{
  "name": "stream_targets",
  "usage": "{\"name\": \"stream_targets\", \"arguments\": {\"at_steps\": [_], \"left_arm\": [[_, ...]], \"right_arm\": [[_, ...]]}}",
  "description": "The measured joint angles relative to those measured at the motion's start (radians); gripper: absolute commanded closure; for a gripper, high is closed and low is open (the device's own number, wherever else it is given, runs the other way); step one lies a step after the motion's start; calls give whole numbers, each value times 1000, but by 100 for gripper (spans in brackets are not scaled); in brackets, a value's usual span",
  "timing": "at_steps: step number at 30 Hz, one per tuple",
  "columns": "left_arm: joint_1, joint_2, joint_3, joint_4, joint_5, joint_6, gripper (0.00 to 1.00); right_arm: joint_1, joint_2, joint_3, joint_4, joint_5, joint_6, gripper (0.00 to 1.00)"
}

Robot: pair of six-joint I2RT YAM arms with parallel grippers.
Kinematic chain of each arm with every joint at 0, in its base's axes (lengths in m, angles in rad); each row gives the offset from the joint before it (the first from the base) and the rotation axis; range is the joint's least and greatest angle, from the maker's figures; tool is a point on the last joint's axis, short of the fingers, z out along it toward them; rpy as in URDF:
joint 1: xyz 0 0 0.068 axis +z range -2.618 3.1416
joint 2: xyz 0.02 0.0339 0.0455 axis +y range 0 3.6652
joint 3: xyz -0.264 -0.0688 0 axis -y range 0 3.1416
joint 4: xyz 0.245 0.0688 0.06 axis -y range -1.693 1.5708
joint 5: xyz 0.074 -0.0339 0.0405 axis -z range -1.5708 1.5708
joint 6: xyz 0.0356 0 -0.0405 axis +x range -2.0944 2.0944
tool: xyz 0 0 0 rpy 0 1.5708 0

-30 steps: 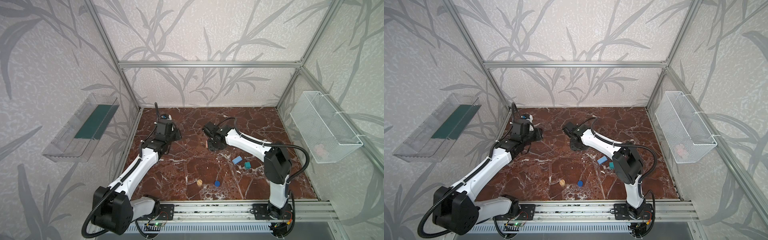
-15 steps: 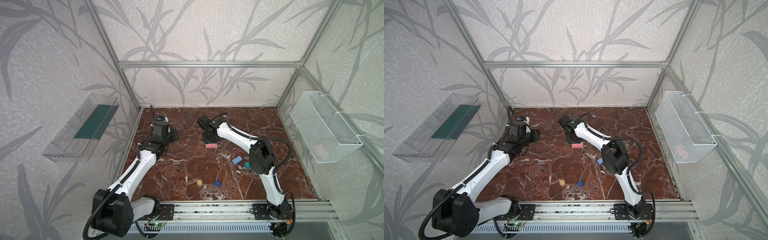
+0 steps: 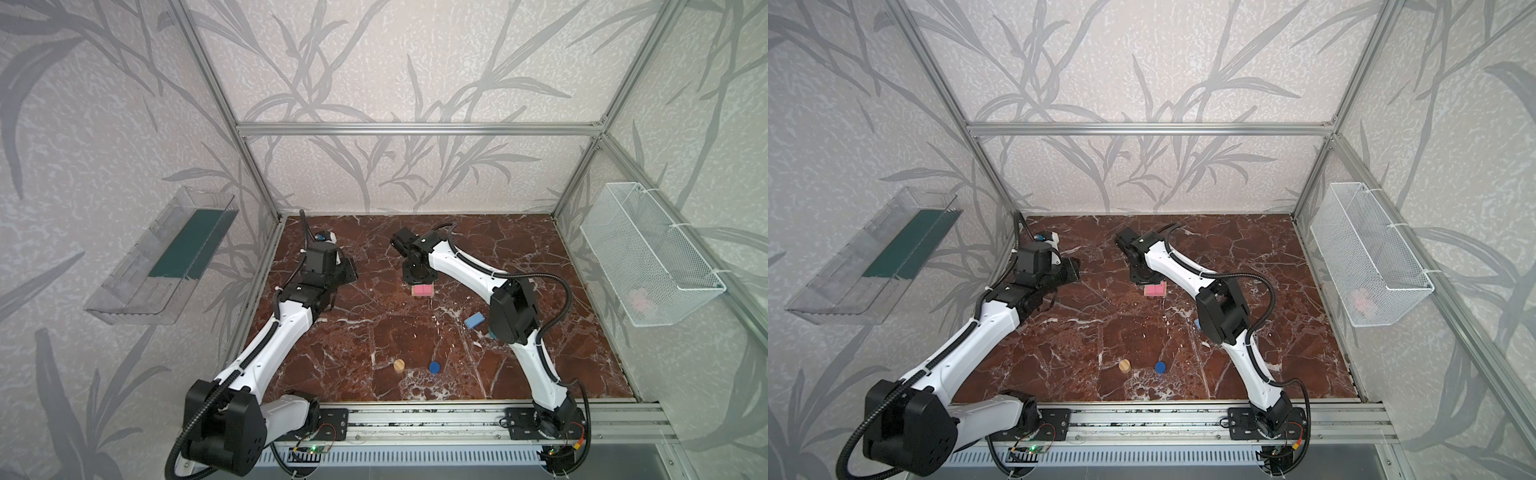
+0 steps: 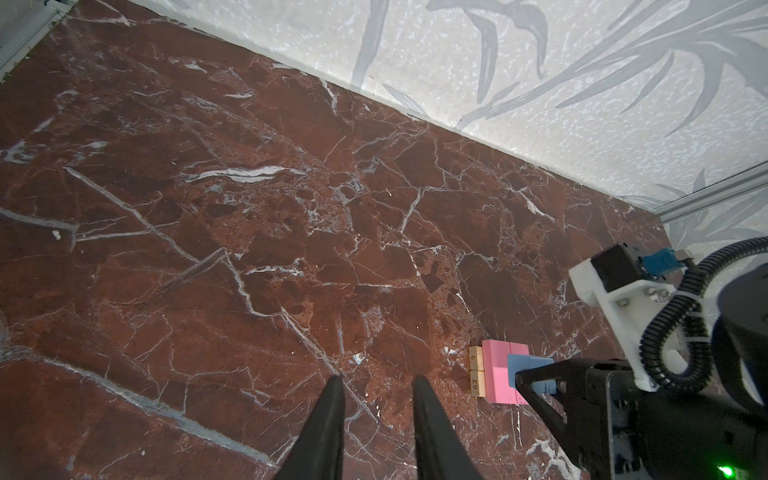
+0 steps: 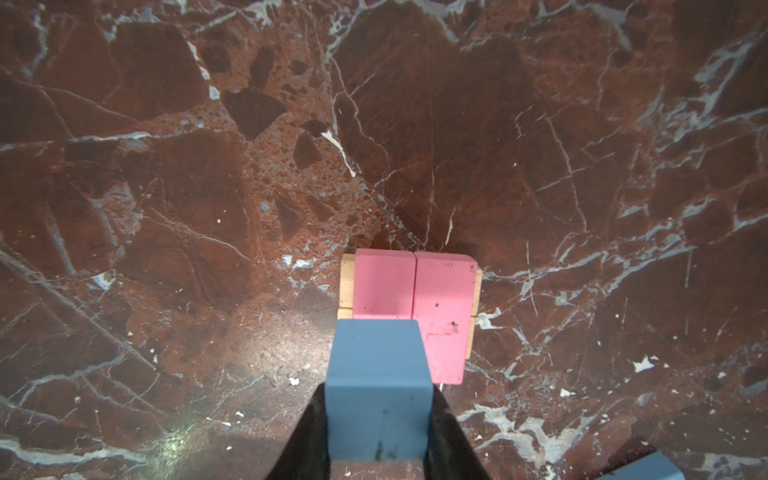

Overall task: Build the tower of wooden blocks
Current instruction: 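Lift the light-blue cube with the right gripper and carry it over the pink blocks, then lower the light-blue cube with the right gripper toward the pink blocks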

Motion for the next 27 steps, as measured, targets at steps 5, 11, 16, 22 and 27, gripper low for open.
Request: {"name": "stream_targets", "arguments": {"at_steps": [5, 11, 16, 22, 27], "left_arm": [[1, 0, 0, 0, 3, 0, 72], [3, 0, 0, 0, 3, 0, 72], [4, 0, 0, 1, 3, 0, 72], [5, 0, 0, 1, 3, 0, 72], [5, 0, 0, 1, 3, 0, 72]], "right_arm": [[-3, 18, 1, -8, 0, -1, 99], [-5, 18, 11, -11, -1, -3, 100], [-5, 20, 13, -11, -1, -4, 100], [-5, 23, 13, -11, -1, -11, 100], [-7, 23, 13, -11, -2, -23, 100]]}}
